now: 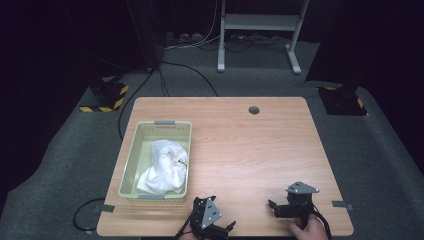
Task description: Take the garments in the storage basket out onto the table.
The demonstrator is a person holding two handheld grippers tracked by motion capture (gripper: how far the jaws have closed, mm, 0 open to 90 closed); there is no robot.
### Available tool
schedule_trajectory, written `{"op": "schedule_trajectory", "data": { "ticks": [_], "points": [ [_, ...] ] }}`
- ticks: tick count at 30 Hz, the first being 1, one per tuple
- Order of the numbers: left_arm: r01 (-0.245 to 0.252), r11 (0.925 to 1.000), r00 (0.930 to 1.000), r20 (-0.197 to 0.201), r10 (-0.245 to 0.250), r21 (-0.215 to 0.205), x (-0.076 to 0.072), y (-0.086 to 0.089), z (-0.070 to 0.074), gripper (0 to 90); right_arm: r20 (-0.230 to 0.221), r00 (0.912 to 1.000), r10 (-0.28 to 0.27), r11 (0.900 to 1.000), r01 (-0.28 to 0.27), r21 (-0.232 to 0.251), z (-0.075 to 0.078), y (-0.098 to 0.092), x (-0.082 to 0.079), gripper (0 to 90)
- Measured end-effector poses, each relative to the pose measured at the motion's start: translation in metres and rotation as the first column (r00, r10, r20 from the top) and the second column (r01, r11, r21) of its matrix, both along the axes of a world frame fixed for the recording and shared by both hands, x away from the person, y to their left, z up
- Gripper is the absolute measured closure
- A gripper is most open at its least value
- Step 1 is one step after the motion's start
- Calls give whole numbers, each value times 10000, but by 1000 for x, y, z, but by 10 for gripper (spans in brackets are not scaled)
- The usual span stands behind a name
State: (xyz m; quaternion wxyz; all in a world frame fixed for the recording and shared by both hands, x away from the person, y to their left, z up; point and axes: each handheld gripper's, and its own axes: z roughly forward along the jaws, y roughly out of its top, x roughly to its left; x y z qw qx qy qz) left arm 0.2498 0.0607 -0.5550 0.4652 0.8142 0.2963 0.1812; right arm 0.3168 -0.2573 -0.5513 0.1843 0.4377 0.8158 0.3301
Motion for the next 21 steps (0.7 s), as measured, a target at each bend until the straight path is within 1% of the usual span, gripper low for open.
{"op": "schedule_trajectory", "data": {
  "ticks": [4, 5, 8, 10, 11, 14, 17, 21],
  "points": [
    [-27, 10000, 9999, -140, 27, -30, 2, 1, 1, 7, 1, 10000, -1, 10000, 1, -2, 0, 0, 0, 1],
    [-9, 10000, 9999, -151, 9, -23, 2, 1, 1, 7, -12, 10000, -7, 10000, 7, 89, 0, -1, 0, 2],
    [3, 10000, 10000, -85, -4, -57, 2, 1, 2, 6, -19, 10000, -9, 9999, 9, 112, 0, -1, 0, 3],
    [-75, 9999, 9999, -94, 74, -138, 3, 4, 3, 6, 1, 10000, -5, 10000, 5, 27, 0, 0, 0, 0],
    [-171, 9994, 9998, -105, 168, -292, 4, 6, 4, 6, 33, 10000, 15, 10000, -15, -31, 0, 0, 0, 0],
    [-201, 9991, 9998, -105, 197, -386, 4, 7, 4, 6, 31, 10000, 15, 10000, -15, -29, 0, 0, 0, 0],
    [-156, 9992, 9998, -101, 152, -379, 4, 7, 4, 6, 31, 10000, 16, 10000, -16, -29, 0, 0, 0, 0],
    [-83, 9989, 9999, -68, 80, -472, 5, 8, 4, 6, 31, 10000, 17, 10000, -16, -29, 0, 0, 0, 0]
  ]
}}
